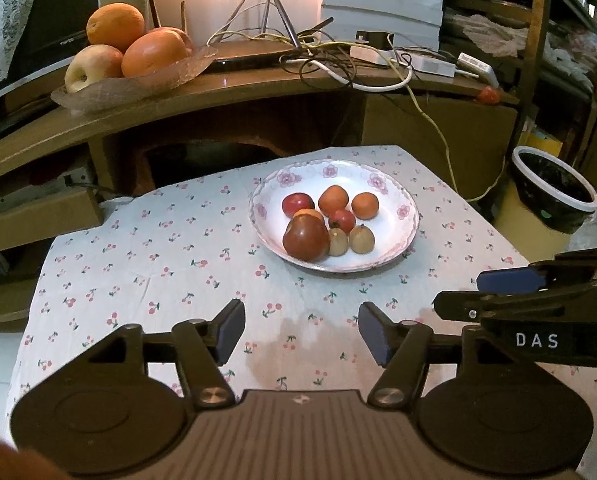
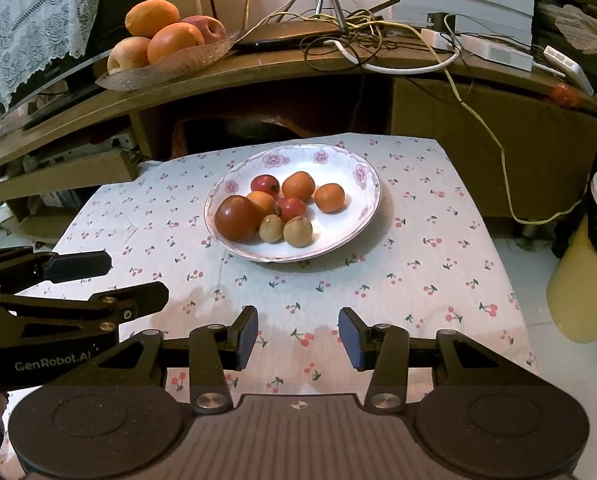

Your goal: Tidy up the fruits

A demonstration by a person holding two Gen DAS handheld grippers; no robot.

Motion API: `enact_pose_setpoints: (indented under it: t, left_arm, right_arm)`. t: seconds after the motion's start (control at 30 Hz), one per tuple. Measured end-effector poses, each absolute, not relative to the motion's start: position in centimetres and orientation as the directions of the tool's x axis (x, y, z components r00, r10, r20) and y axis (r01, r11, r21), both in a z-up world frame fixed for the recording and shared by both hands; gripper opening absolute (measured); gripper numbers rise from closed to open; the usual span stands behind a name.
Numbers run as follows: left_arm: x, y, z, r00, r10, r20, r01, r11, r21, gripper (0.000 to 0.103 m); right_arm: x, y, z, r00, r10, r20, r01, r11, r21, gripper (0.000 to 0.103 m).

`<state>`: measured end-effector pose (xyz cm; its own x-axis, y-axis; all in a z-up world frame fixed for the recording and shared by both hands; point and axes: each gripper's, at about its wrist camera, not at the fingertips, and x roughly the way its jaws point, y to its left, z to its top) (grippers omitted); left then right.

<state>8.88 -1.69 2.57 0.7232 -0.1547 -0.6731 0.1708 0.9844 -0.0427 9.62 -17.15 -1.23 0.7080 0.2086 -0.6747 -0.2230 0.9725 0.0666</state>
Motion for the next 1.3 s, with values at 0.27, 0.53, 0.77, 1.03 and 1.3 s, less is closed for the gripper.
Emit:
enact_pose_setpoints:
  t: [0.27, 0.53, 0.77, 1.03, 1.3]
  left_arm:
    - [7.5, -2.0, 2.2, 0.715, -0.140, -0.685, 0.164, 0.986, -0.030, 0.077]
    - [6.3, -1.9, 2.3, 0.724, -0.136, -0.676, 0.153, 0.988, -0.035, 0.088]
    - [5.4, -1.9, 2.3, 0.730, -0.126, -0.672, 0.150, 0.988, -0.022, 0.093]
    - [4.6, -1.7, 2.3, 0.733, -0.118, -0.670, 0.145, 0.989, -0.017, 0.099]
    - [3.8, -1.8, 2.3, 0.735, -0.109, -0.670, 0.145, 0.989, -0.003, 0.103]
  right_arm:
    - [7.6, -17.3, -1.2, 0.713, 0.211, -0.669, -0.219, 0.973, 0.073, 0.046]
    - [6.3, -17.2, -1.0, 0.718, 0.210, -0.664, -0.217, 0.973, 0.073, 0.046]
    - [5.4, -17.1, -1.0, 0.722, 0.205, -0.661, -0.213, 0.975, 0.069, 0.046]
    - [4.7, -16.9, -1.1, 0.724, 0.197, -0.661, -0.208, 0.976, 0.062, 0.046]
    - [4.1, -16.9, -1.2, 0.724, 0.192, -0.662, -0.204, 0.977, 0.060, 0.047]
